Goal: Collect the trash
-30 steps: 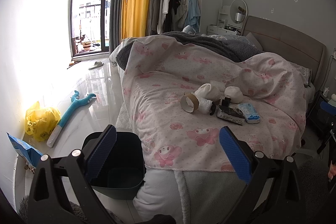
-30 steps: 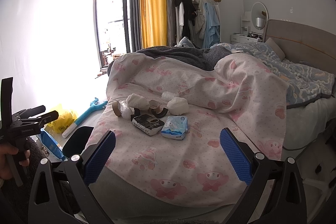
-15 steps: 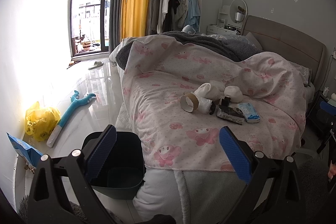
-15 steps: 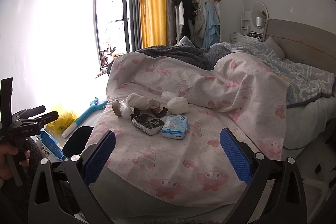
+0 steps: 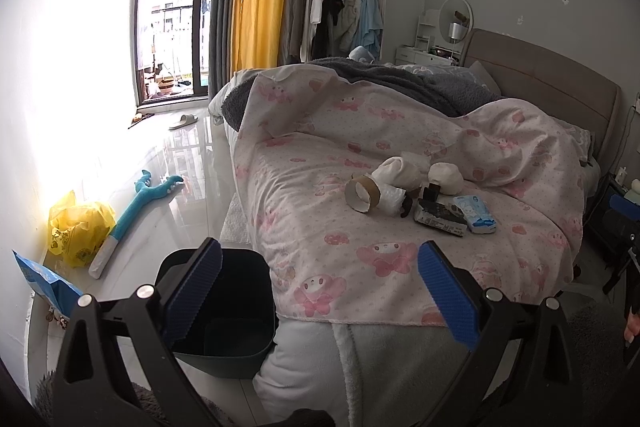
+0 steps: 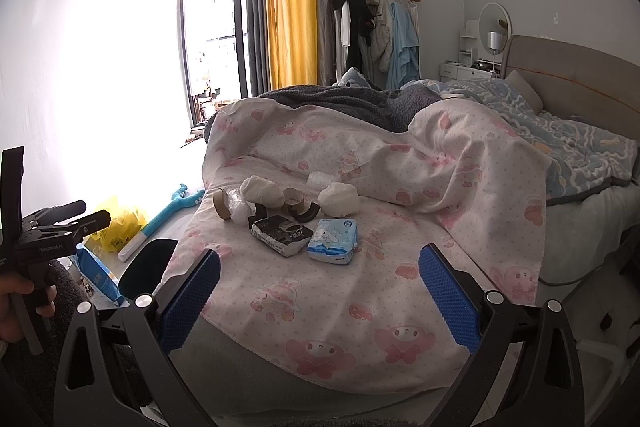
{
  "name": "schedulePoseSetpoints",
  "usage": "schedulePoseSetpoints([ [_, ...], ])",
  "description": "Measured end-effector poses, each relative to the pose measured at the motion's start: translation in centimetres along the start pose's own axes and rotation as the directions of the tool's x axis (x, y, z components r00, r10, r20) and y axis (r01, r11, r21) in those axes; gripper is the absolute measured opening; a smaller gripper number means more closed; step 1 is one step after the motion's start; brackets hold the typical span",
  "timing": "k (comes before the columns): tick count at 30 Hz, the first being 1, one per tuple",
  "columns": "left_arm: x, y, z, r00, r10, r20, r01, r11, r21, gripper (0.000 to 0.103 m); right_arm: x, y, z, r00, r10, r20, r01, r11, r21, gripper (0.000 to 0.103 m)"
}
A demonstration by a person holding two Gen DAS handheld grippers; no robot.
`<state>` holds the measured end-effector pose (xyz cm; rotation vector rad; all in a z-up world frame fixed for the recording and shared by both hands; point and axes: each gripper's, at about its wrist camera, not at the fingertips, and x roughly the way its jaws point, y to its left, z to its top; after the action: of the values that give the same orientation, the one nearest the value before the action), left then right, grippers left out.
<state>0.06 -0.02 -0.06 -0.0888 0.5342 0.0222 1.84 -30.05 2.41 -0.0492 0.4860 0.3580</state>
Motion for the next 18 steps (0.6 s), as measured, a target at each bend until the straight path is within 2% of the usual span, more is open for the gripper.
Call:
schedulePoseSetpoints([
  [10,-0.4,0.0,-0.2,1.000,0.019,-0.006,-0.019,1.000,0.011,0.100,-0.1,-0.1,-0.2,1.000,0.010,-0.023,-0.010,1.000,0.007,0.100],
  [15,0.2,1.5,0.1,1.000,-0.023,-0.021,0.023,1.000,-0.020,0.100,1.0,0.3,0.8,1.000,0.002,-0.024,-0.002,1.000,0.020,0.100],
  [18,0.6,2.3,0.4,0.999,-0.031,-0.019,0.031,0.999,-0.010,0.100,2.3,1.0,1.0,0.998,-0.008,-0.058,0.007,1.000,-0.006,0.100],
])
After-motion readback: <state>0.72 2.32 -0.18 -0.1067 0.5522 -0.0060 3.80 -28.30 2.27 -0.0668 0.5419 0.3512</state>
